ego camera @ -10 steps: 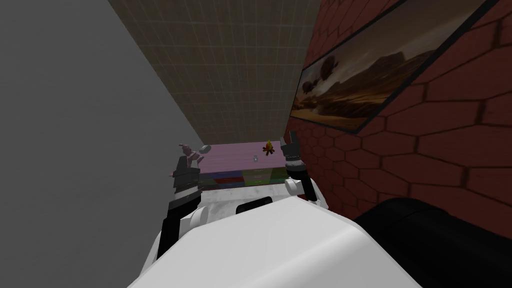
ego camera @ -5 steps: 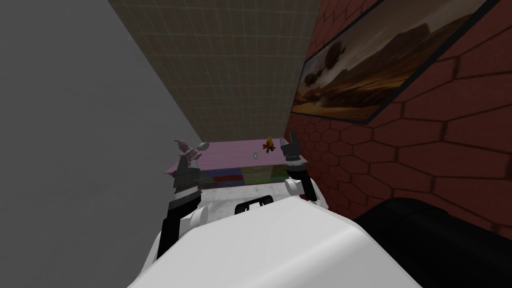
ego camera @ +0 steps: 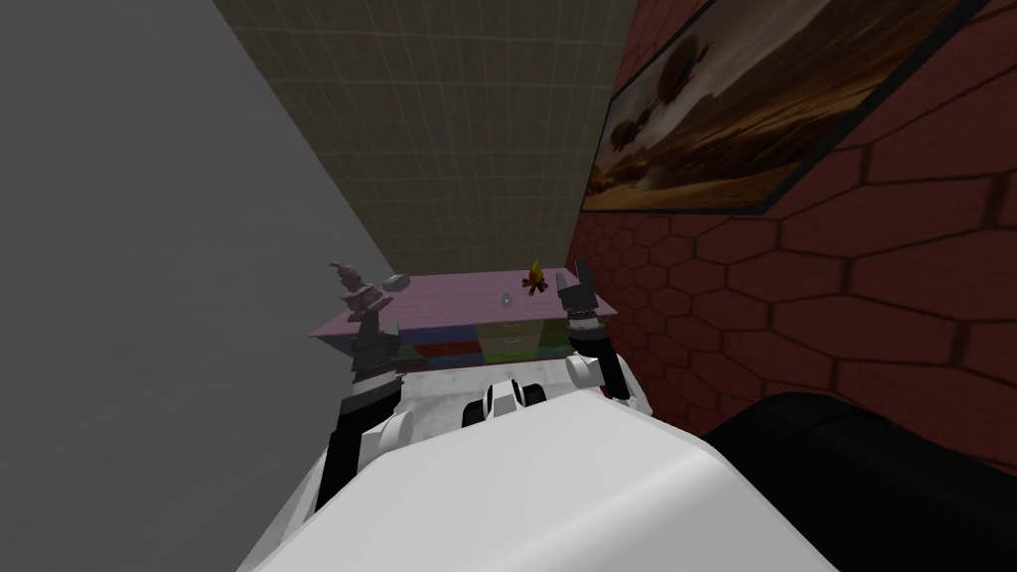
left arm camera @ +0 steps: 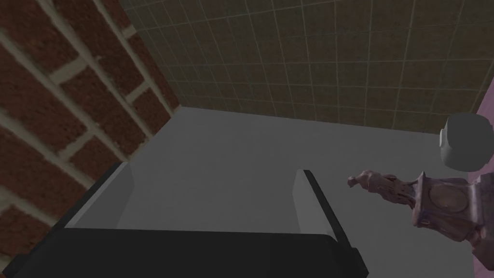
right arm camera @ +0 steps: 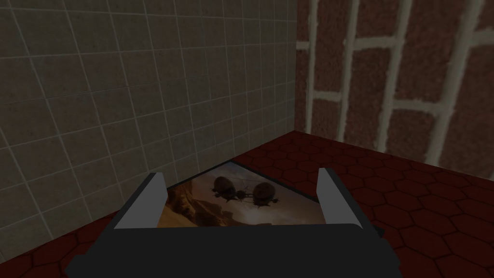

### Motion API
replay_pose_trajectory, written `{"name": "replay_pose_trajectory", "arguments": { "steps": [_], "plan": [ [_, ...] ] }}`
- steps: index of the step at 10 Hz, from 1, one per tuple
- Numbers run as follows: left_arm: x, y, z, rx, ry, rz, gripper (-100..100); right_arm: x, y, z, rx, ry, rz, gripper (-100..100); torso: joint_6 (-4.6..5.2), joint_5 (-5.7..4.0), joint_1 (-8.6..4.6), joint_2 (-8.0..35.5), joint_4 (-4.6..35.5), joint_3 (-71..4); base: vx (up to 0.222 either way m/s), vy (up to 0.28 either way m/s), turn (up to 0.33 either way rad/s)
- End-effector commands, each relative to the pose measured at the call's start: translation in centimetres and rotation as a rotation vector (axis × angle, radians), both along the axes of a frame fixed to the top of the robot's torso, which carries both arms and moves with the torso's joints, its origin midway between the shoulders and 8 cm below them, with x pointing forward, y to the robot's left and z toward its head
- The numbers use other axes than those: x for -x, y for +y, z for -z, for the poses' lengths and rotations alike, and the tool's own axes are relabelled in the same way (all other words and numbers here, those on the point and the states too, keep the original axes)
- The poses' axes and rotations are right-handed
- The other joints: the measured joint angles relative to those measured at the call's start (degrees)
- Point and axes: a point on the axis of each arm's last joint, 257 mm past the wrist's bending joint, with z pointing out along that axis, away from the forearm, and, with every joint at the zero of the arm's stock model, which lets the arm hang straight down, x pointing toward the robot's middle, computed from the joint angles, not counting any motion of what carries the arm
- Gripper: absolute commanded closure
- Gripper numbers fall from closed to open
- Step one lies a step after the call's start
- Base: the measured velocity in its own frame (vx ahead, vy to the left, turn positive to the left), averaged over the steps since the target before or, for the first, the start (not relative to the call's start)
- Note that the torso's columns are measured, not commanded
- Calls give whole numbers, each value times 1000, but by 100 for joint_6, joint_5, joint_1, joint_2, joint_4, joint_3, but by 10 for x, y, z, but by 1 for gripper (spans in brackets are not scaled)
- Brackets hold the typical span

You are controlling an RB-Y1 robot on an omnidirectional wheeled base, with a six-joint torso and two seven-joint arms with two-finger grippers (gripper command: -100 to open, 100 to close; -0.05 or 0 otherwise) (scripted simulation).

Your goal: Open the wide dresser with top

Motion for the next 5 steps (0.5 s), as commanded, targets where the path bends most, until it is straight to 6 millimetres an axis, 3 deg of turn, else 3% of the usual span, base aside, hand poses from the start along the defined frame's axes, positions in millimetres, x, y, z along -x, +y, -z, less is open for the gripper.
{"name": "replay_pose_trajectory", "arguments": {
  "steps": [1,5],
  "plan": [
    [-7,-1,15,-33,27,20,-100,0,0,0,0,0,0,0,0,-1,-2,14,16,-26,21,-59,-8],
    [-17,-2,47,-63,68,39,-100,0,0,0,0,0,0,0,0,2,8,21,23,-31,39,-65,-13]
  ]
}}
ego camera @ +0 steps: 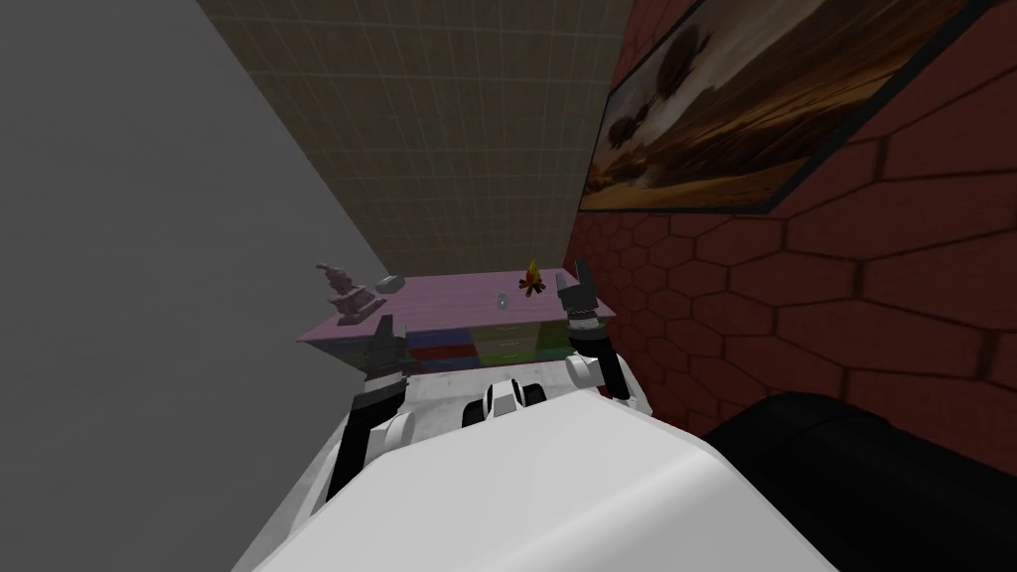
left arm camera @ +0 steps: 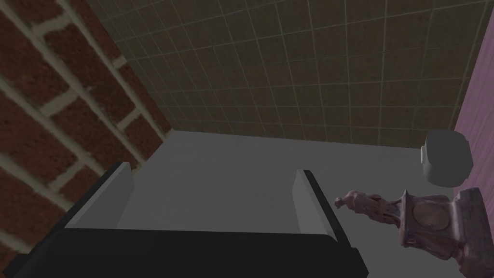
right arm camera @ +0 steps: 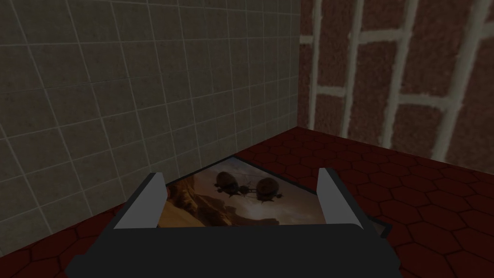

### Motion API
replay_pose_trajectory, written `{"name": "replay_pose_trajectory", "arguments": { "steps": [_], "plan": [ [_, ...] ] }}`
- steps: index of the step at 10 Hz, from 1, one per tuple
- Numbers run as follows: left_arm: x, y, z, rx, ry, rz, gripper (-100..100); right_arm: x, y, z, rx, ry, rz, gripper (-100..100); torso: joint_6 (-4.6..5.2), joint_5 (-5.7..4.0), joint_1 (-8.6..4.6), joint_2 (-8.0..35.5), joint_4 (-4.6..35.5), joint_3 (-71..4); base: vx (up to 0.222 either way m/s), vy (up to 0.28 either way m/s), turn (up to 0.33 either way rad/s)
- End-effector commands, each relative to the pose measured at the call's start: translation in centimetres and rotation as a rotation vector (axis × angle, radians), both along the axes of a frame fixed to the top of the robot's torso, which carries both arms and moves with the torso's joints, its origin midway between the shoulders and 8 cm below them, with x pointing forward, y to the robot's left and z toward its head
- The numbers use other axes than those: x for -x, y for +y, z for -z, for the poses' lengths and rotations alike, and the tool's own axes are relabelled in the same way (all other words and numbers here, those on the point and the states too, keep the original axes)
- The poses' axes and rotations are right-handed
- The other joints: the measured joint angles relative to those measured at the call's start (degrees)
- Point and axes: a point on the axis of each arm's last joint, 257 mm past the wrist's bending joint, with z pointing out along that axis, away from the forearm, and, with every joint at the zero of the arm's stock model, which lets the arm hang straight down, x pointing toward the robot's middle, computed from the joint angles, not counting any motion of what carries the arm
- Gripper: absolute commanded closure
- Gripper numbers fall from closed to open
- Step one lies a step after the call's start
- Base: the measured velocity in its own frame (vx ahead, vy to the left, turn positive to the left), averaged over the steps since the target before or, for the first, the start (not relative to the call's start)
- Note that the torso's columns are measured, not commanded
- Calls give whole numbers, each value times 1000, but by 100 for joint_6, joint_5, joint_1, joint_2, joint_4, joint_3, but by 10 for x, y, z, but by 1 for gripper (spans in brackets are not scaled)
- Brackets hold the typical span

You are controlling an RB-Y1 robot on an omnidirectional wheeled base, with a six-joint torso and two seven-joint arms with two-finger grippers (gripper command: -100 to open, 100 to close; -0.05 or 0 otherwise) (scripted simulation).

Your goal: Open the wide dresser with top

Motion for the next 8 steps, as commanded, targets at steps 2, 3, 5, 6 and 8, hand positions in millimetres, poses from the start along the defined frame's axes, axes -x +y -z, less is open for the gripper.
{"name": "replay_pose_trajectory", "arguments": {
  "steps": [2,3,5,6,8],
  "plan": [
    [-7,2,28,-16,35,9,-100,0,0,0,0,0,0,0,-1,1,6,11,3,7,25,-48,-8],
    [-9,2,36,-21,45,13,-100,0,0,0,0,0,0,0,0,2,6,8,3,6,40,-60,-19],
    [-13,1,53,-31,62,21,-100,0,0,0,0,0,0,0,0,-2,-7,-2,0,-1,50,-86,-16],
    [-14,3,61,-29,77,18,-100,0,0,0,0,0,0,0,0,-3,-9,0,0,0,35,-66,-2],
    [-17,2,78,-38,94,26,-100,0,0,0,0,0,0,0,0,3,10,9,3,6,40,-59,-16]
  ]
}}
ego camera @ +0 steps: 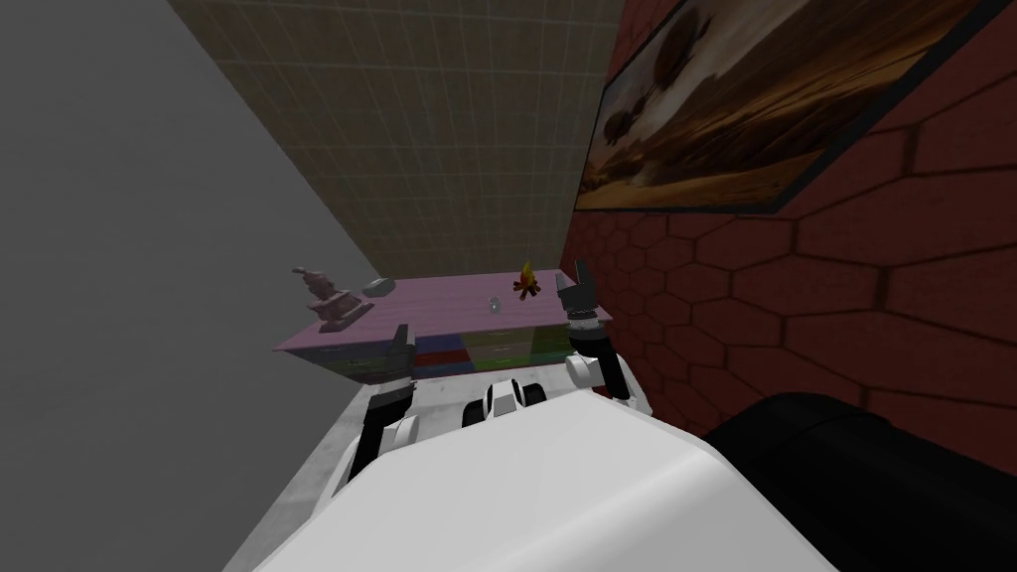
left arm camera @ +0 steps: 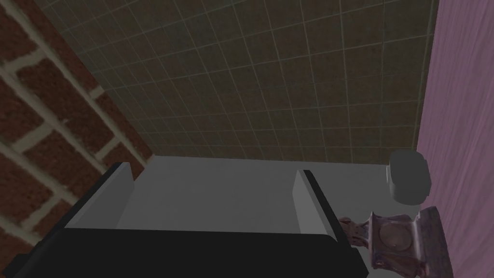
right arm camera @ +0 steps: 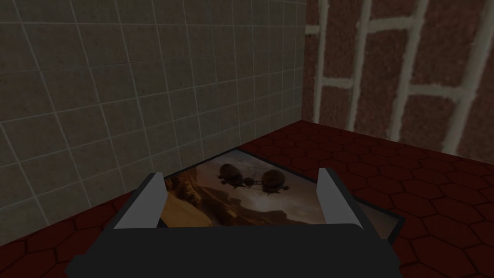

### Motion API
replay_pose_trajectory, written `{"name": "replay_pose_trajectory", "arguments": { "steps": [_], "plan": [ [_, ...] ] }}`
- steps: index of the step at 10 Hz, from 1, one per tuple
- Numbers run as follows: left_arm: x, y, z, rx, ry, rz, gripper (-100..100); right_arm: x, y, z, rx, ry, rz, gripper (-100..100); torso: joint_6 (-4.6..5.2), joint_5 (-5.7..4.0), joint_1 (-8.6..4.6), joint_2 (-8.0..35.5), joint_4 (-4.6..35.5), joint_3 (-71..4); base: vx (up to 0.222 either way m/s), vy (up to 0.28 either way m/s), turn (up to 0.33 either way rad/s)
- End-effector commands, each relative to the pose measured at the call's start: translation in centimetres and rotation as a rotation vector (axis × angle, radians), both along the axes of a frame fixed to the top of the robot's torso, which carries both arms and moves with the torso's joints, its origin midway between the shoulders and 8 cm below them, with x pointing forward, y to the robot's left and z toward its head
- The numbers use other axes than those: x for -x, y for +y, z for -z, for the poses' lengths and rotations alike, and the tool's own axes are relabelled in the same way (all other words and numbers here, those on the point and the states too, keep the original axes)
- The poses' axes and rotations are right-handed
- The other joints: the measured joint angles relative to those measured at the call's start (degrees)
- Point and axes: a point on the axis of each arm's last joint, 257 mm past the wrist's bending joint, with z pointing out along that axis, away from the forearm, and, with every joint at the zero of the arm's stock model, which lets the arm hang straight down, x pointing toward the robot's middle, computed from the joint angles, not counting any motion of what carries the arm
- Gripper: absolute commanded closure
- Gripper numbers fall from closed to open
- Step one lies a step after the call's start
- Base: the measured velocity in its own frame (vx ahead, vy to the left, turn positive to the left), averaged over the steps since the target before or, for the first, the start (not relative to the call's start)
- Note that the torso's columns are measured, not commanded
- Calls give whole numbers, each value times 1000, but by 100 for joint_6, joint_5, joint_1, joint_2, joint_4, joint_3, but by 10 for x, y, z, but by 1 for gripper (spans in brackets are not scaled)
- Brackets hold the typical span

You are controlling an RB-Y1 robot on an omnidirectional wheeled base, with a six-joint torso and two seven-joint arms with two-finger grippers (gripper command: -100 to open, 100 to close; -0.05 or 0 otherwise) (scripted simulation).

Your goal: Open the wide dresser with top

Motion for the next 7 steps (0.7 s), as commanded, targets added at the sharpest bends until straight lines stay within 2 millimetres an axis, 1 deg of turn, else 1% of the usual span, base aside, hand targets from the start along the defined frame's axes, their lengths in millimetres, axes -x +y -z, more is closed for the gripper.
{"name": "replay_pose_trajectory", "arguments": {
  "steps": [1,2,3,4,5,7],
  "plan": [
    [-3,0,20,-6,26,4,-100,0,0,0,0,0,0,0,0,-2,-7,-4,-1,-3,33,-53,-6],
    [-5,-1,29,-9,35,8,-100,0,0,0,0,0,0,0,0,-2,-6,-2,-1,-2,34,-51,-12],
    [-5,0,33,-9,44,6,-100,0,0,0,0,0,0,0,0,-2,-8,-3,-1,-2,28,-43,-5],
    [-6,0,45,-12,58,9,-100,0,0,0,0,0,0,0,0,-2,-6,-2,-1,-2,31,-54,-14],
    [-6,0,47,-11,62,9,-100,0,0,0,0,0,0,0,0,-3,-11,-4,-1,-2,28,-49,-5],
    [-8,-1,67,-16,82,17,-100,0,0,0,0,0,0,0,0,-3,-11,-5,-2,-3,45,-71,-18]
  ]
}}
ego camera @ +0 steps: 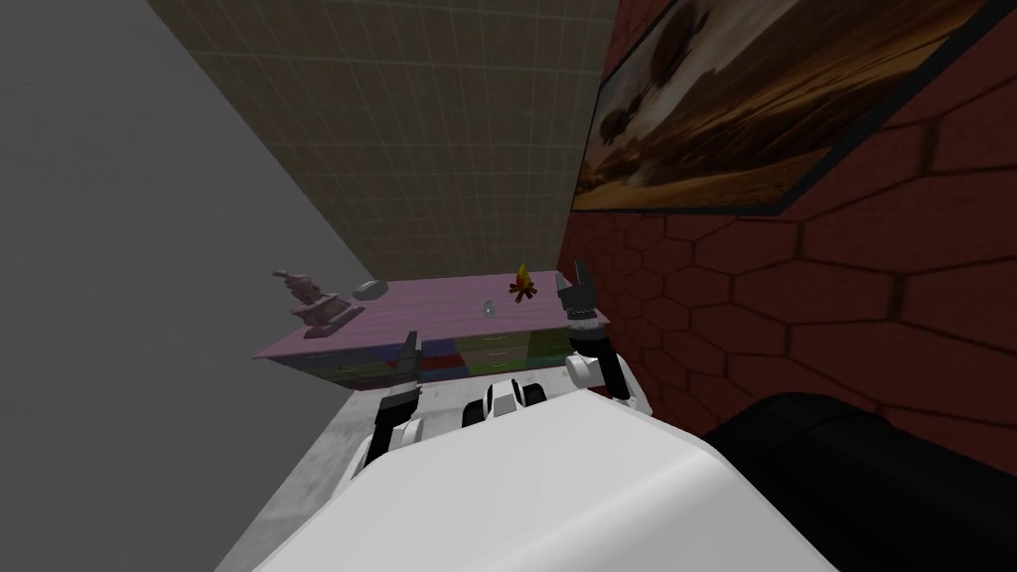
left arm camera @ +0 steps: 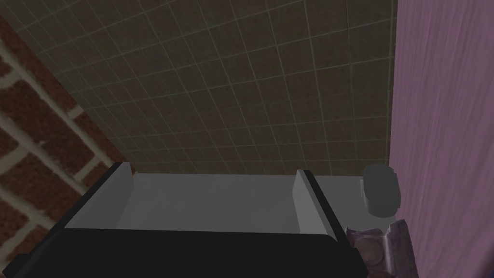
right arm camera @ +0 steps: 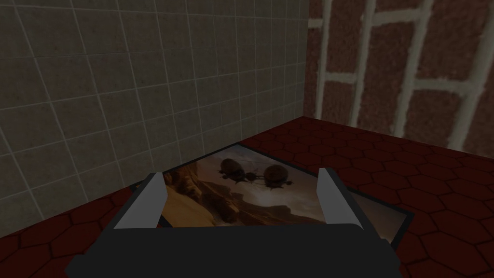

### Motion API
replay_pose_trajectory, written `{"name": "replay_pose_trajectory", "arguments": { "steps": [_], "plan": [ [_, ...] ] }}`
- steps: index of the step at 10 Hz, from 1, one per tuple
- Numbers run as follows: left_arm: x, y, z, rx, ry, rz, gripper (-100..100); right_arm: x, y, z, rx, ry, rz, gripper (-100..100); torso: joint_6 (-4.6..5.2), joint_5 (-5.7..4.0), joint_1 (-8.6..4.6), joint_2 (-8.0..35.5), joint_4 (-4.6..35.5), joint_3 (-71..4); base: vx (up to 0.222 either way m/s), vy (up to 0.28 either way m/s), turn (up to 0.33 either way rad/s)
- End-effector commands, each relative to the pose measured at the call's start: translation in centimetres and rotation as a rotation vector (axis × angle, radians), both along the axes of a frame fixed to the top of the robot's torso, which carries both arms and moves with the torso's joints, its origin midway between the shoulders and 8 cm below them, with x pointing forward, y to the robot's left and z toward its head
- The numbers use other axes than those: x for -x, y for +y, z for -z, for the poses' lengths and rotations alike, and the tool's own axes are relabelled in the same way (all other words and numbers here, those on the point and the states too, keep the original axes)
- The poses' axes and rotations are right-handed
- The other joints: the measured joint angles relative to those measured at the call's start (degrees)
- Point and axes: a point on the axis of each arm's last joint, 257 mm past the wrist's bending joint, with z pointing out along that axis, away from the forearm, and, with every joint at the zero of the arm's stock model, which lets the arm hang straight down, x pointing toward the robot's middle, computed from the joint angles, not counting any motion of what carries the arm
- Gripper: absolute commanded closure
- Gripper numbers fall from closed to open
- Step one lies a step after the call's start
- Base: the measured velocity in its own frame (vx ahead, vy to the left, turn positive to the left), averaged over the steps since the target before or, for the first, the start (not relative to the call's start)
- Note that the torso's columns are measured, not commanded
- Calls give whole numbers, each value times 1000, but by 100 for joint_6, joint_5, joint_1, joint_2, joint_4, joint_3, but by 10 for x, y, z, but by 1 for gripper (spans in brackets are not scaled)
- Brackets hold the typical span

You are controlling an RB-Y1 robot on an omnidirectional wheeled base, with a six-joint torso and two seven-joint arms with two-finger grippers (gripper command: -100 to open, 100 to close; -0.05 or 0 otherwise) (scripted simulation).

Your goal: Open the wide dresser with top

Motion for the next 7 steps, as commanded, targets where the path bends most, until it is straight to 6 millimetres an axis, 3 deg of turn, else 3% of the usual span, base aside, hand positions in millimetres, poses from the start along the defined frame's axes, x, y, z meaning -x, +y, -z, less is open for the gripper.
{"name": "replay_pose_trajectory", "arguments": {
  "steps": [1,7],
  "plan": [
    [0,-1,22,-2,31,3,-100,0,0,0,0,0,0,0,0,-2,-8,-7,-2,-4,46,-74,-6],
    [1,-2,68,-3,95,11,-100,0,0,0,0,0,0,0,0,0,-1,1,0,1,32,-55,-10]
  ]
}}
